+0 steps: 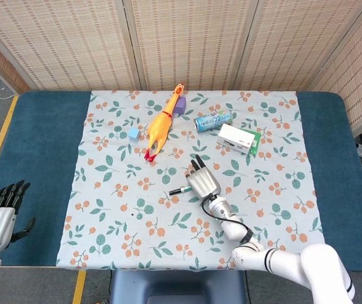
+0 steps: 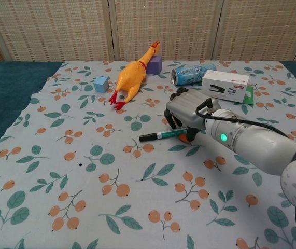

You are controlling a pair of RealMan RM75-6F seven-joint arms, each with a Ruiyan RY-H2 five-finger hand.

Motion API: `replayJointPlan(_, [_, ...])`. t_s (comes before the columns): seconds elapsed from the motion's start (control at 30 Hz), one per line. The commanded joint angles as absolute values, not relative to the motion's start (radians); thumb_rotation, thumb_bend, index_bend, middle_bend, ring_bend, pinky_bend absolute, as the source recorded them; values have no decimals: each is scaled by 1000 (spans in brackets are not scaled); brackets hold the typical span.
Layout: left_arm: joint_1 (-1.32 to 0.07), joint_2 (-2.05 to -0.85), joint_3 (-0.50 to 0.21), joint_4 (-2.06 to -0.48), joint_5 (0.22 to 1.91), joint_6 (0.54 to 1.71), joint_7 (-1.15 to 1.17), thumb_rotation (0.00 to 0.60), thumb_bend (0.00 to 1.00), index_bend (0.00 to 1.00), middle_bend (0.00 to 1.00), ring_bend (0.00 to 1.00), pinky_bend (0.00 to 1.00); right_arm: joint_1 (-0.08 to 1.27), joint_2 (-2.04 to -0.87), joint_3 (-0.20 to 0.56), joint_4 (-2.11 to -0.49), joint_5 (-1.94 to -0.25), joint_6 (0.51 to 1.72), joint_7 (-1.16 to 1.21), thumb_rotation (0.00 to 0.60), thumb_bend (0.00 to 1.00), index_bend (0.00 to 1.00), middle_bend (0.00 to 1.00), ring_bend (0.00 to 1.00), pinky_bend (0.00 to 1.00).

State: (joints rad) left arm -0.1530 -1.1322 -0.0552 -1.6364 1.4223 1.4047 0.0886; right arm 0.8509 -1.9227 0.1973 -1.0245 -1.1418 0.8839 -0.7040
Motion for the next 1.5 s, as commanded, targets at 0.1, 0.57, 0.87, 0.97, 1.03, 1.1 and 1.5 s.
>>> replayJointPlan(0.1, [-152, -1131, -55, -1636, 1423, 1405, 87, 600, 377, 0, 0, 0, 85, 848, -1933, 187, -1010, -1151, 897, -699, 600, 288, 679, 582, 202, 0])
replayJointPlan(0.57, [-151, -1137, -60, -1623, 1455, 1432, 59, 600, 441, 0, 0, 0, 120, 844, -1894, 168, -1013, -1320, 989, -467, 600, 376, 789, 711, 321, 2])
replayJointPlan(0.87, [-251, -1129, -119, -1656, 1395, 1320, 219, 600, 444, 65, 232, 85, 279, 894, -1805, 214, -1167, -1366, 1006, -511, 600, 380, 796, 718, 328, 3])
replayJointPlan(0.97, [-302, -1147, -161, -1679, 1363, 1301, 341, 600, 442, 125, 417, 269, 430, 906, -1790, 235, -1223, -1353, 1009, -564, 600, 379, 796, 718, 328, 3])
replayJointPlan(1.03, [-345, -1164, -186, -1683, 1333, 1262, 389, 600, 423, 167, 506, 352, 495, 916, -1783, 247, -1257, -1337, 1003, -606, 600, 379, 796, 718, 328, 3])
replayJointPlan(1.1, [-384, -1172, -201, -1692, 1304, 1211, 401, 600, 385, 207, 572, 410, 541, 924, -1782, 256, -1282, -1317, 996, -645, 600, 380, 796, 718, 328, 3])
replayJointPlan(1.5, [-531, -1328, -227, -1701, 1112, 1161, 720, 600, 332, 330, 760, 572, 731, 967, -1850, 305, -1341, -1183, 1035, -869, 600, 376, 796, 718, 328, 4])
